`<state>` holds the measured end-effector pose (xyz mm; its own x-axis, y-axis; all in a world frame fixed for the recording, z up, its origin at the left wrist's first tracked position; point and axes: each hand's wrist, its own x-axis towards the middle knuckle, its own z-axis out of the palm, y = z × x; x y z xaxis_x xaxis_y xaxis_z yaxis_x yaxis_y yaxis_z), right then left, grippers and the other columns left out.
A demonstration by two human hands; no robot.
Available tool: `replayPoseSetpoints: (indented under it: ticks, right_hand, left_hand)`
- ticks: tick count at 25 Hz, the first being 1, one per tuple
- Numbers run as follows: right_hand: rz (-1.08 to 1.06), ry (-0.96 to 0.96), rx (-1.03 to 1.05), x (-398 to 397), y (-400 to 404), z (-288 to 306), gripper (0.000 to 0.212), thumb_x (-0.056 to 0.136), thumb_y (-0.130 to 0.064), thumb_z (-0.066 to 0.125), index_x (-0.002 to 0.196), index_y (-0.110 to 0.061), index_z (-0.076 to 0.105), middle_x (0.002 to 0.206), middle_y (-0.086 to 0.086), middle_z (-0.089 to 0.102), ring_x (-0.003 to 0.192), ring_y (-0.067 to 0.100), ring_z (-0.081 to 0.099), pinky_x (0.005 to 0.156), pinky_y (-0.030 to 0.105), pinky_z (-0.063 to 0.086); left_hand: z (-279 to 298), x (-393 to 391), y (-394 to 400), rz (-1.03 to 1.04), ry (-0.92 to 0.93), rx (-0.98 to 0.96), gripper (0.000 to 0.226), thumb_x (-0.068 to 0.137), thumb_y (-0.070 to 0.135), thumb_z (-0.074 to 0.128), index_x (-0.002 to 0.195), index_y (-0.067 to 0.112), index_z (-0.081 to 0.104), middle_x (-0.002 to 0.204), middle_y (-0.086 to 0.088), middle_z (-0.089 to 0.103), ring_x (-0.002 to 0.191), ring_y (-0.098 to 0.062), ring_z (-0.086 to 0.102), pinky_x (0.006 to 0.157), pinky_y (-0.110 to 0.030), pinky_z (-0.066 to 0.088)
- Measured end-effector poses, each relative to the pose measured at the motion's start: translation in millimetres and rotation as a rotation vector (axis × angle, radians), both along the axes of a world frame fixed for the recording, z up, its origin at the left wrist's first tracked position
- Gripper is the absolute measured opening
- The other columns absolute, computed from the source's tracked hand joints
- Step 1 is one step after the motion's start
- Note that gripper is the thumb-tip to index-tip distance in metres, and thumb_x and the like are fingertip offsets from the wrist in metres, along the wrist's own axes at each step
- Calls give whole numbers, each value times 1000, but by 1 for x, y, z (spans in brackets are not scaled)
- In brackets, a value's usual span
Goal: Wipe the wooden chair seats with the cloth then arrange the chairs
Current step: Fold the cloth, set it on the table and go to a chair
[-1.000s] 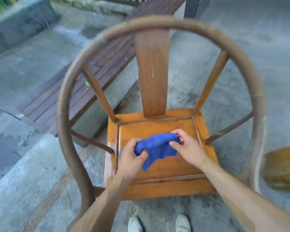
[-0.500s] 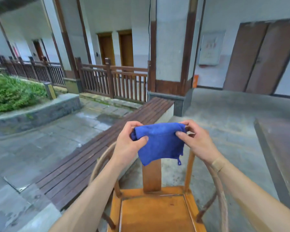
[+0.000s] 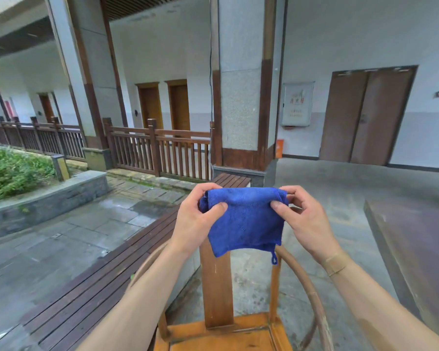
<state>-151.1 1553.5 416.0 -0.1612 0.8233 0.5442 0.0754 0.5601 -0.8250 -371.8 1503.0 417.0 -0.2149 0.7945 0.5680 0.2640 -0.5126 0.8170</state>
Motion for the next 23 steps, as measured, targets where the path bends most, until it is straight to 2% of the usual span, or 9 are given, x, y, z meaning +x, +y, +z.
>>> replayPoseSetpoints:
  ticks: [3,7,12,17,23]
  right_hand:
    - [-31,-35,1,33,15,8,21,90,-13,71,94,-32,66,91,3,70,82,10,62,76,27,52]
    - [-80,-35,-7,90,26,19,20,89,-14,71,94,-33,66,92,7,70,80,11,61,76,29,52]
    - [-256,-16,-15,177,19,25,19,88,-12,72,96,-30,67,93,7,71,75,11,61,76,27,52]
    - [-511,32,-29,255,-15,22,22,88,-9,71,97,-28,67,93,-2,73,79,6,66,78,20,54]
    - [-866,59,-44,307,-97,6,24,89,-8,71,98,-29,66,97,-2,74,85,14,69,82,28,57]
  left_hand:
    - [6,30,18,-35,-16,7,25,88,2,69,102,22,64,91,12,68,83,-8,61,75,-26,52]
    - [10,86,47,-100,-56,18,24,85,9,68,104,23,64,95,9,69,85,-9,62,76,-25,52]
    - [14,173,80,-258,-83,15,26,79,14,67,104,22,64,94,11,70,84,-6,63,76,-20,51]
    - [17,262,105,-514,-50,9,25,80,13,69,103,22,63,94,13,69,85,-7,63,77,-18,50]
    - [3,353,98,-905,-20,-25,25,81,14,69,103,24,63,99,12,70,89,-7,64,82,-21,50]
